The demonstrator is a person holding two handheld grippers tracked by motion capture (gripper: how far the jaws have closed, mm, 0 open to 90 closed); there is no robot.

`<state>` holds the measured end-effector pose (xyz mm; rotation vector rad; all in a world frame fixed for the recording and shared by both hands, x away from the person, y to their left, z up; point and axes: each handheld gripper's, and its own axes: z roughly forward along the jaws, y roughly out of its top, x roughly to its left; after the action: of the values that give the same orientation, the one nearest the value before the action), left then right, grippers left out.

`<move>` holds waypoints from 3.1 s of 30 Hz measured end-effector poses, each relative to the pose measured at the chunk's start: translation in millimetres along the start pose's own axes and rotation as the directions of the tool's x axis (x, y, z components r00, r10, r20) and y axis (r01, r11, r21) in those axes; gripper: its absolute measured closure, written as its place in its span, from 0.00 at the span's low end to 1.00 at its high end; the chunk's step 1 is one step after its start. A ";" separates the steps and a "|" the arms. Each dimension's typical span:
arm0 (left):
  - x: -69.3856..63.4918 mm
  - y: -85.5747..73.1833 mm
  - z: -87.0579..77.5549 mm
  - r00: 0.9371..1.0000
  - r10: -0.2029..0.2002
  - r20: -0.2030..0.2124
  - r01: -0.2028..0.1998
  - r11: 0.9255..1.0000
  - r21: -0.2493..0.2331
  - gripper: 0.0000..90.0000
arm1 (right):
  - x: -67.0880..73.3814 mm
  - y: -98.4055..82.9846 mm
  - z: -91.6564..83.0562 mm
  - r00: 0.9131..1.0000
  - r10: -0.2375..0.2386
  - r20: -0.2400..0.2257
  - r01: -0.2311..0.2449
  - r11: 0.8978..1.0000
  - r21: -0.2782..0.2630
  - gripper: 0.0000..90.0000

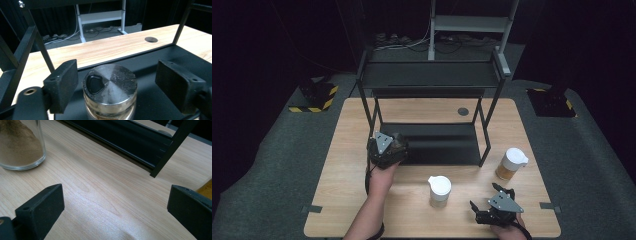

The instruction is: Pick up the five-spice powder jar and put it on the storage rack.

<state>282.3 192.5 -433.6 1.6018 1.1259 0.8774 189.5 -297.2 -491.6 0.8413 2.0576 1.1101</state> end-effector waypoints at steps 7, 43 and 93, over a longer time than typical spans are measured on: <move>-1.3 2.7 -9.9 1.000 0.008 0.011 -0.008 1.000 -0.010 0.08 | 0.7 0.3 0.1 1.000 -0.003 0.002 0.003 1.000 0.001 0.00; 7.2 -13.5 -76.7 1.000 0.020 0.012 -0.020 0.999 -0.046 0.00 | 2.1 1.2 0.6 1.000 -0.014 0.005 0.014 1.000 0.006 0.00; -1.2 -83.0 -96.9 0.977 0.200 0.070 -0.211 0.951 0.225 0.01 | 4.4 0.4 0.3 1.000 -0.019 0.017 0.018 1.000 0.002 0.00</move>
<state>171.8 229.8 -485.5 1.9497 1.0722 0.8622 187.2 -293.5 -492.4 0.8282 2.0487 1.0877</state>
